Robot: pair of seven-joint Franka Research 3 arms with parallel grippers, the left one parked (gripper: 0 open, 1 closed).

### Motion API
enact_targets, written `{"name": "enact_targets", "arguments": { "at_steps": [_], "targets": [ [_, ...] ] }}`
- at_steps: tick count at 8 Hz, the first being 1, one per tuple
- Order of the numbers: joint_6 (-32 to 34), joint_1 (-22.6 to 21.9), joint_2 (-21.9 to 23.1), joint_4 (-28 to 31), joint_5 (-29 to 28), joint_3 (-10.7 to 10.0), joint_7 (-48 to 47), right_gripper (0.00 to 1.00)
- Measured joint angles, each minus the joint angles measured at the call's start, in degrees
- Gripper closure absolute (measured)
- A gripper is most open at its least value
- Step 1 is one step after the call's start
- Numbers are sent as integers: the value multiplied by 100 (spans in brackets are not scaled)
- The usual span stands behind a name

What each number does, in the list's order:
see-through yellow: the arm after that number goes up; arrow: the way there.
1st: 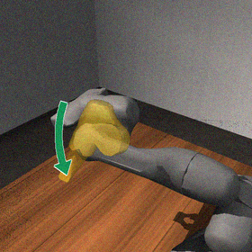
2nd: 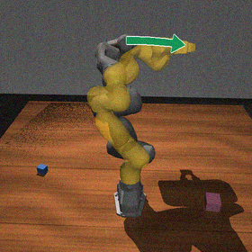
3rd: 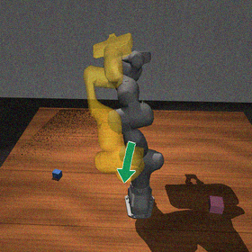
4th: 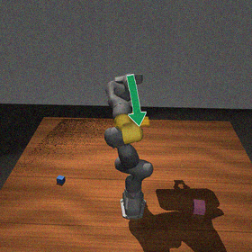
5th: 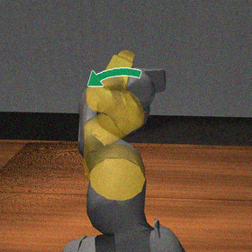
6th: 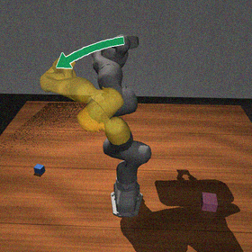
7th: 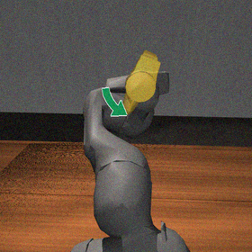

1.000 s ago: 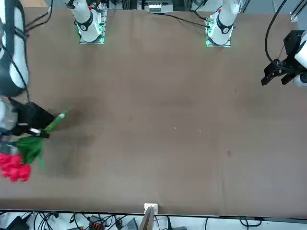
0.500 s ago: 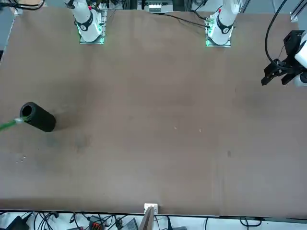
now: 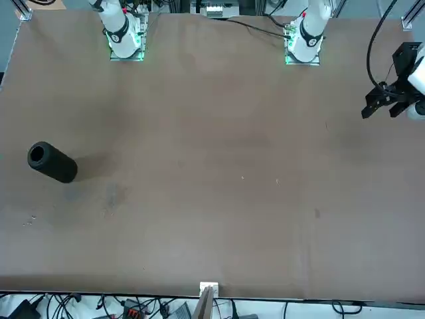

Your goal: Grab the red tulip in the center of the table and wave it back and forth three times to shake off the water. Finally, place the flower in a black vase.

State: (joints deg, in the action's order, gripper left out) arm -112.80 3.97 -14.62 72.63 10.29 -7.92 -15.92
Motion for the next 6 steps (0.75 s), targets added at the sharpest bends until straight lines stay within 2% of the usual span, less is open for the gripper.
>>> {"name": "enact_targets", "arguments": {
  "at_steps": [1, 2, 3, 5, 6],
  "targets": [
    [-19, -130, -14, 45, -3, 144, 7, 86],
    [36, -517, -26, 72, -6, 299, 2, 86],
    [145, -1086, -44, 79, -2, 363, -268, 86],
    [344, -2310, -86, 84, 235, 406, -1604, 86],
    [527, -2785, -89, 88, 456, 411, -2256, 86]
  ]
}}
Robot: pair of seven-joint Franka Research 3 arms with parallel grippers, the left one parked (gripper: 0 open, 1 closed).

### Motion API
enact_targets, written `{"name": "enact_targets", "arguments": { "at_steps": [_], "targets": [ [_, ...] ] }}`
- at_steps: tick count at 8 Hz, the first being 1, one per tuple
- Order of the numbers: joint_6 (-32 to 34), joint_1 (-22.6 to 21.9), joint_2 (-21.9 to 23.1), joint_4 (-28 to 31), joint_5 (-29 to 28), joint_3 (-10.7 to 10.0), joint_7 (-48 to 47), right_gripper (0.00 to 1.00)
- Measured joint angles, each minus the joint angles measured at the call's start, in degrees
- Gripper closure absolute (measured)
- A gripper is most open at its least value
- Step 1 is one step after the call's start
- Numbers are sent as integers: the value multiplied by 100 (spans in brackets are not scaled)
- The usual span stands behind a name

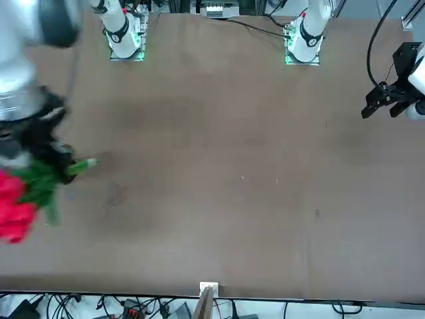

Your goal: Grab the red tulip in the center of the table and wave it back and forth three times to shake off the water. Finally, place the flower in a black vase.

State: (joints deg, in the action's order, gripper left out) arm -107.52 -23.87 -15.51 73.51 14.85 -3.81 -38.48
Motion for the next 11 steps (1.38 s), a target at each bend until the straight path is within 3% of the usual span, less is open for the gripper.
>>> {"name": "enact_targets", "arguments": {
  "at_steps": [2, 4, 6, 7, 9, 11],
  "targets": [
    [419, -415, 5, 1, 213, -15, -812, 86],
    [601, -213, 73, -6, 242, -354, -571, 86],
    [557, 410, 177, -7, 226, -731, 404, 86],
    [431, 796, 195, -8, 214, -806, 900, 86],
    [212, 1571, 195, -5, -9, -846, 2000, 86],
    [18, 2211, 186, -2, -691, -851, 2949, 86]
  ]
}}
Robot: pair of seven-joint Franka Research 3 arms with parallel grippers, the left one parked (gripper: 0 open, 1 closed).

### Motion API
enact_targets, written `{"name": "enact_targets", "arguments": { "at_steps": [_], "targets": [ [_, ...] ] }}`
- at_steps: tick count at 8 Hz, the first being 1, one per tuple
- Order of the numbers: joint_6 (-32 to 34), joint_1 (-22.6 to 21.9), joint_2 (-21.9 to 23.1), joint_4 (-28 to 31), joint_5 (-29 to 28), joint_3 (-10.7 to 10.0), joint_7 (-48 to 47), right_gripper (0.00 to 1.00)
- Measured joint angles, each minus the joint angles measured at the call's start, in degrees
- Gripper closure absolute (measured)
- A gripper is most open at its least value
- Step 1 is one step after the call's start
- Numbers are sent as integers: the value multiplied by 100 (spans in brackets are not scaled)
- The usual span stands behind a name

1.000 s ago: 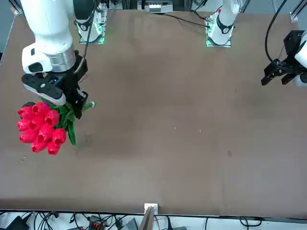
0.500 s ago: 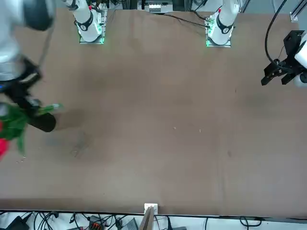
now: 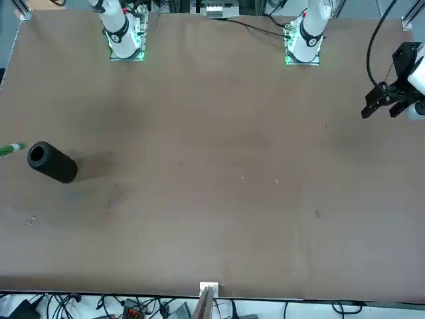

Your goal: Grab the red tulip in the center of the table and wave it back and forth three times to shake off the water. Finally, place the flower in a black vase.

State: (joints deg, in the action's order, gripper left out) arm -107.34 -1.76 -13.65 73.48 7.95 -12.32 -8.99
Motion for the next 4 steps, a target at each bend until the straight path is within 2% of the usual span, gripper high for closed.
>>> {"name": "enact_targets", "arguments": {
  "at_steps": [2, 3, 4],
  "targets": [
    [-26, 137, 1, -1, -173, 53, 256, 86],
    [6, 33, 3, -3, -197, 215, 200, 86],
    [78, -264, 2, -4, -193, 411, -200, 86]
  ]
}}
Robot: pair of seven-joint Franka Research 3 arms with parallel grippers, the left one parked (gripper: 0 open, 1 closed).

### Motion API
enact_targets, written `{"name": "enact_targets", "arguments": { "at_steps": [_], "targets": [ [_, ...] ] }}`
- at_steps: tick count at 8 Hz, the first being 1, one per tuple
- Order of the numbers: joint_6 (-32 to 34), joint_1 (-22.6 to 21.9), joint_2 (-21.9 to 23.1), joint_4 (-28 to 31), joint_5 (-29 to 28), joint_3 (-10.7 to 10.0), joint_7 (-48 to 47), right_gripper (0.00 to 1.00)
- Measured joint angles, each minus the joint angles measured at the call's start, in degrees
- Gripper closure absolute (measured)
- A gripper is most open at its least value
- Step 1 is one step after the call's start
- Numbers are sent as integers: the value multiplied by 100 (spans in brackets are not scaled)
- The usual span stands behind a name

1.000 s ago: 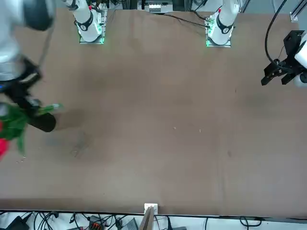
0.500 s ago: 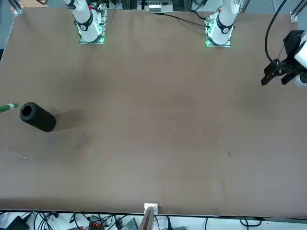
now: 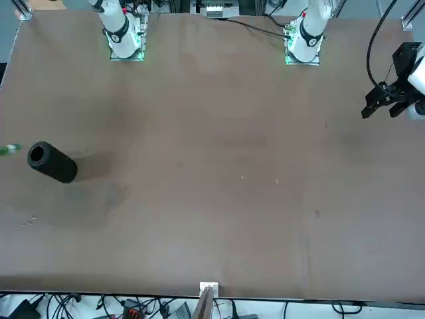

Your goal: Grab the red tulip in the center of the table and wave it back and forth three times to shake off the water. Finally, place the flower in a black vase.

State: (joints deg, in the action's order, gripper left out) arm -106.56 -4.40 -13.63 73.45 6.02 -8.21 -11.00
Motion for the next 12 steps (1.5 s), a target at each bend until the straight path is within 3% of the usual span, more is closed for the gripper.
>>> {"name": "enact_targets", "arguments": {
  "at_steps": [1, 4, 6, 7, 9, 11, 12],
  "targets": [
    [105, -476, -2, 0, 29, 116, -636, 86],
    [496, -1903, 0, -3, 312, 171, -2549, 86],
    [684, -2280, 11, -6, 552, 162, -3121, 86],
    [740, -2260, 44, -7, 631, 68, -3129, 86],
    [855, -1878, 145, -8, 715, -406, -2191, 86],
    [726, -1060, 167, -7, 479, -858, -583, 86],
    [601, -533, 165, -4, 111, -922, 136, 86]
  ]
}}
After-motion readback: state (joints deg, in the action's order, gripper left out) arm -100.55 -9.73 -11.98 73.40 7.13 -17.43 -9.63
